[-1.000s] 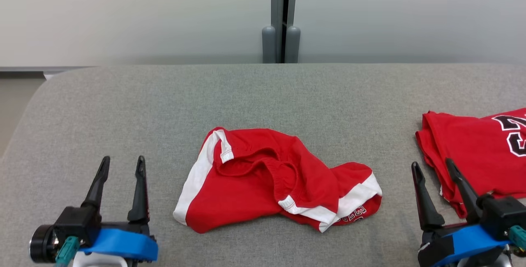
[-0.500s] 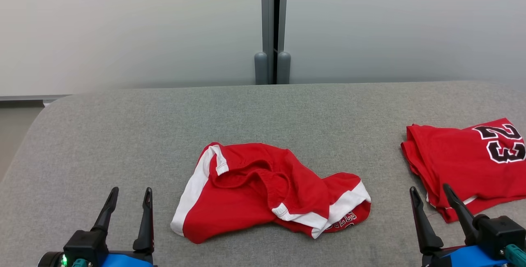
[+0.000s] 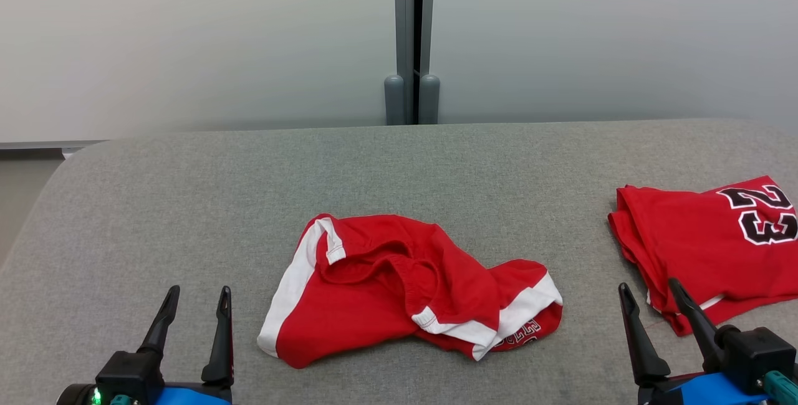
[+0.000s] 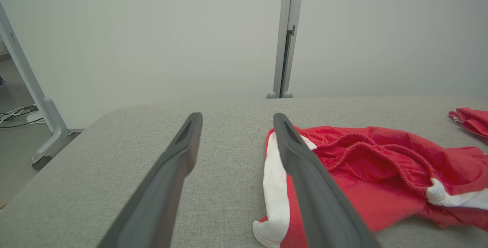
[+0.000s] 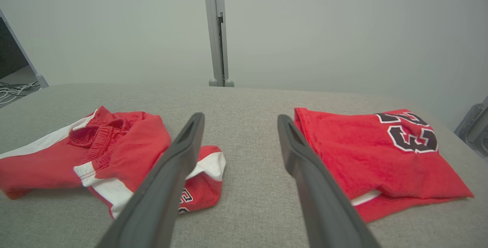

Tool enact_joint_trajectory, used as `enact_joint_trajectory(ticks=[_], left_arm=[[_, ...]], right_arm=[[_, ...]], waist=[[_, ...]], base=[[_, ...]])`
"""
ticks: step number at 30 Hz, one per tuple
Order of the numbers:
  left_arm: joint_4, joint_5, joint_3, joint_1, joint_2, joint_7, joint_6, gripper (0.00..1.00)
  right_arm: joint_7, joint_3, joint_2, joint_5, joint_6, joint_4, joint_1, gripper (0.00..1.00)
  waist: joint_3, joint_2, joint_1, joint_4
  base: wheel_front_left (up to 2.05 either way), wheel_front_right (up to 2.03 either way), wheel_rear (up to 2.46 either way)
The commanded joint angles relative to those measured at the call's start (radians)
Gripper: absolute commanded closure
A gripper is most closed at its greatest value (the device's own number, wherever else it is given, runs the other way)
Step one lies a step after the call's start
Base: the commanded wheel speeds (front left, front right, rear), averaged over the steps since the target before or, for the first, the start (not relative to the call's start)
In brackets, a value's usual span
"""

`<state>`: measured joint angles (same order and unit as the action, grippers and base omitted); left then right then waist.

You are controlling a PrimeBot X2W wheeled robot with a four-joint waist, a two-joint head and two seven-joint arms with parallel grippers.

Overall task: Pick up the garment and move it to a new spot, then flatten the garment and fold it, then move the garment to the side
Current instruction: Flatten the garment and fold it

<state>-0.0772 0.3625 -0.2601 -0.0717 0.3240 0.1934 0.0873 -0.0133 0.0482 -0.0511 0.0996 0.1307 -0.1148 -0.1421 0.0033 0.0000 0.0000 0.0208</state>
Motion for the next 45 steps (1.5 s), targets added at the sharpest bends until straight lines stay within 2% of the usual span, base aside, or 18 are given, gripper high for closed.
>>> enact_joint_trajectory(ticks=[1,7,11,16,21,25,30,37,38,39,40,45], left_arm=[[0.007,0.005,0.0,-0.007,0.007,-0.004,0.005,0.0],[0.015,0.003,-0.006,0.005,0.007,-0.004,0.009,0.0],[0.031,-0.01,-0.03,0.036,0.007,-0.017,-0.005,0.0],[0.047,-0.025,-0.115,0.105,-0.012,-0.084,-0.061,0.0],[0.03,-0.028,-0.22,0.184,-0.057,-0.174,-0.132,0.0],[-0.003,-0.015,-0.289,0.24,-0.089,-0.235,-0.172,0.0],[-0.064,-0.002,-0.367,0.298,-0.101,-0.309,-0.201,0.0],[-0.147,0.03,-0.416,0.348,-0.09,-0.396,-0.212,0.0],[-0.152,0.039,-0.416,0.355,-0.091,-0.396,-0.213,0.55],[-0.156,0.047,-0.416,0.357,-0.092,-0.397,-0.212,0.96],[-0.155,0.051,-0.415,0.362,-0.09,-0.391,-0.213,1.0],[-0.141,0.07,-0.387,0.369,-0.082,-0.351,-0.205,1.0]], right_arm=[[0.003,0.0,0.001,0.004,0.0,0.0,0.0,0.0],[0.01,0.001,0.001,0.005,0.0,0.01,0.012,0.0],[0.013,0.002,0.001,0.006,0.0,0.007,0.023,0.0],[0.01,0.0,0.0,0.004,0.0,-0.001,0.041,0.0],[0.013,-0.009,0.0,0.005,0.0,-0.001,0.06,0.0],[0.02,-0.015,0.0,0.007,0.0,0.006,0.077,0.0],[0.032,-0.016,0.0,0.01,0.0,0.017,0.098,0.0],[0.051,-0.014,0.001,0.019,0.0,0.042,0.12,0.0],[0.054,-0.013,0.0,0.019,0.0,0.044,0.122,0.0],[0.056,-0.012,0.0,0.019,0.0,0.046,0.122,0.0],[0.057,-0.01,0.0,0.02,0.0,0.049,0.122,0.0],[0.062,0.0,0.001,0.021,0.0,0.055,0.12,0.0]], waist=[[0.0,0.0,0.0,0.0],[0.009,0.0,0.0,0.001],[0.031,0.0,0.0,0.001],[0.074,0.0,0.0,-0.001],[0.118,0.0,0.0,-0.017],[0.154,0.0,0.0,-0.037],[0.189,0.0,0.0,-0.062],[0.216,0.0,0.0,-0.086],[0.218,0.0,0.0,-0.088],[0.22,0.0,0.0,-0.089],[0.221,0.0,0.0,-0.089],[0.217,0.0,0.0,-0.081]], base=[[0.0,0.0,0.0],[0.0,0.0,0.0],[0.0,0.0,0.0],[0.0,0.0,0.0],[0.0,0.0,0.0],[0.0,0.0,0.0],[0.0,0.0,0.0],[0.0,0.0,0.0],[0.0,0.0,0.0],[0.0,0.0,0.0],[0.0,0.0,0.0],[0.0,0.0,0.0]])
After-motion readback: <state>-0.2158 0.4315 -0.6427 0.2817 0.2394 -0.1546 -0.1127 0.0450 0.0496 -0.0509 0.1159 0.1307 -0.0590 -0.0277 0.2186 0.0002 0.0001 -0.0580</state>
